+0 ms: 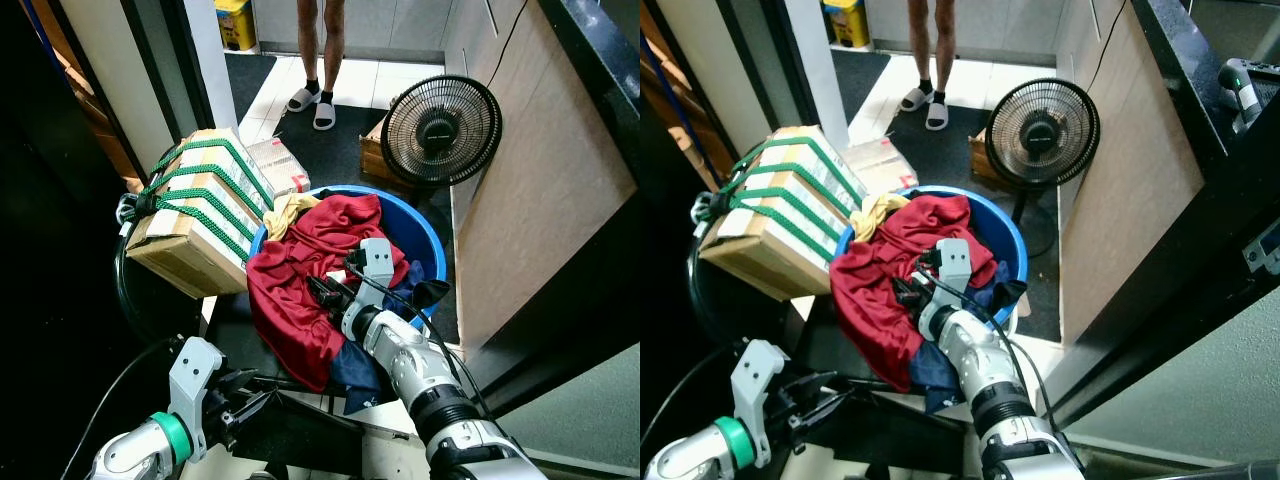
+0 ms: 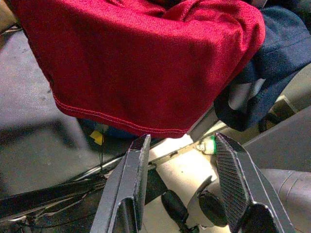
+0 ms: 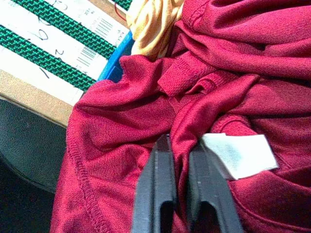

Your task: Clothes washing

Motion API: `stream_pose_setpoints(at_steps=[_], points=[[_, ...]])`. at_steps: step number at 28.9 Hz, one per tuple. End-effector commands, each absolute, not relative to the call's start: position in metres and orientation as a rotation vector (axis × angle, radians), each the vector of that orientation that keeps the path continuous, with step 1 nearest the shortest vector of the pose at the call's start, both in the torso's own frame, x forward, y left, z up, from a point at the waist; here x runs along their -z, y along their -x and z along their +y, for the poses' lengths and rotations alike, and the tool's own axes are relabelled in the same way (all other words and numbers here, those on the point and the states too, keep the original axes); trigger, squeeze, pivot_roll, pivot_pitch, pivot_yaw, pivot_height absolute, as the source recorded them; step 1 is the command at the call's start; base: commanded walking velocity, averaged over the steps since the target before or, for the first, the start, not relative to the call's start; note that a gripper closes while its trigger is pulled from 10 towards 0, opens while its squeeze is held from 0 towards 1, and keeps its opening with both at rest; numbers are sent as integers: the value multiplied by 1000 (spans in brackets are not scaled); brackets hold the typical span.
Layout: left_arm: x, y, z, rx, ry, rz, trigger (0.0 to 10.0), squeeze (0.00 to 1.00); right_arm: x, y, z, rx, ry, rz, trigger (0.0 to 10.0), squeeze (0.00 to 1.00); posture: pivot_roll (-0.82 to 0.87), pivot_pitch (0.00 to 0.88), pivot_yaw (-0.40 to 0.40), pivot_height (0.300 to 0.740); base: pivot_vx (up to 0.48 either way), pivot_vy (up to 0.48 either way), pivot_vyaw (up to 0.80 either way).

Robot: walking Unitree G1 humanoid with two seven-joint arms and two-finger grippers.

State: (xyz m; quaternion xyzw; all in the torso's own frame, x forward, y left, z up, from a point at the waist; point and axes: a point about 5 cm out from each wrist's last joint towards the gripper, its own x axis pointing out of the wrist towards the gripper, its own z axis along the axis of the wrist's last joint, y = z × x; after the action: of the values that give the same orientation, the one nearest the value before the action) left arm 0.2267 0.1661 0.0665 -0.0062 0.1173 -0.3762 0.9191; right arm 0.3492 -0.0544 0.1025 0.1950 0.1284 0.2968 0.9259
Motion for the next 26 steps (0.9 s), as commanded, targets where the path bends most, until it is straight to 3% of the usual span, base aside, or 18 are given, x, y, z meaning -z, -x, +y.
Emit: stream_pose_setpoints(at_steps=[1,11,14,17,21,25,26], points=[[-61,-221,167,778,19,274,10000,0,-80,-336,-47,-626,-446,362,0,0,100,132,69,740,0,0,0],[-64,-228,169,758,25,252,10000,0,-104,-342,-40,-730,-464,284,0,0,107,107,49,740,0,0,0],[-67,-232,172,714,32,224,10000,0,-142,-348,-34,-806,-539,166,0,0,121,84,22,740,0,0,0],[-70,-236,173,654,88,183,10000,0,-209,-357,-35,-878,-575,-33,0,0,91,73,23,740,0,0,0],[-72,-238,172,648,103,170,10000,0,-234,-361,-38,-880,-587,-112,0,0,96,68,13,740,0,0,0],[-80,-244,170,633,125,127,10000,0,-286,-371,-55,-843,-626,-282,0,0,99,57,6,740,0,0,0],[-85,-248,170,623,127,101,10000,0,-317,-377,-69,-800,-653,-385,0,0,103,53,-1,740,0,0,0]])
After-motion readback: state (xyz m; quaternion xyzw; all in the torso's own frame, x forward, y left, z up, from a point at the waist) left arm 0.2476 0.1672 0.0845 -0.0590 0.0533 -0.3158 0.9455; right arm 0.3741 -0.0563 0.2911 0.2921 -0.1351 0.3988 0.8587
